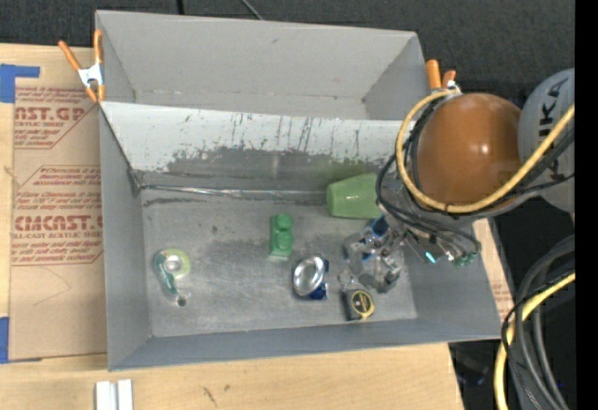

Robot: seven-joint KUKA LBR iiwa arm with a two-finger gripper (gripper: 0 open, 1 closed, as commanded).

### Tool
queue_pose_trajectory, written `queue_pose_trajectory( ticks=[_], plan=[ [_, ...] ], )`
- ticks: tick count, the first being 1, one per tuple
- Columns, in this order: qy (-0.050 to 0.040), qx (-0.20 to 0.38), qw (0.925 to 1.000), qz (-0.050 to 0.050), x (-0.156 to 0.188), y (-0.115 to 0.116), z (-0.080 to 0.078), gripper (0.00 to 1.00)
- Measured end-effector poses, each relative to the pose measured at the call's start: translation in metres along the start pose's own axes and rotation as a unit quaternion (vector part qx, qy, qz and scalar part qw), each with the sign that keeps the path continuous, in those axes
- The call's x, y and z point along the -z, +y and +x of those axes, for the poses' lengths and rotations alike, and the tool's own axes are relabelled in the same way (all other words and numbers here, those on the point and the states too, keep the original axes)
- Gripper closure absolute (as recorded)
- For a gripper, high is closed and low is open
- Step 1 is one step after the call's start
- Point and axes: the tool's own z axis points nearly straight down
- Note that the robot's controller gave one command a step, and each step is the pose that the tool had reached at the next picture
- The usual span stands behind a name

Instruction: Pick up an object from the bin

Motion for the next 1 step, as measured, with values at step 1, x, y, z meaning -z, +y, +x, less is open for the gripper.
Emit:
queue_pose_trajectory(
  ticks=[1],
  plan=[
    [0.0010, -0.018, 0.9998, -0.002, -0.0733, 0.0395, -0.0533, 0.00]
  ],
)
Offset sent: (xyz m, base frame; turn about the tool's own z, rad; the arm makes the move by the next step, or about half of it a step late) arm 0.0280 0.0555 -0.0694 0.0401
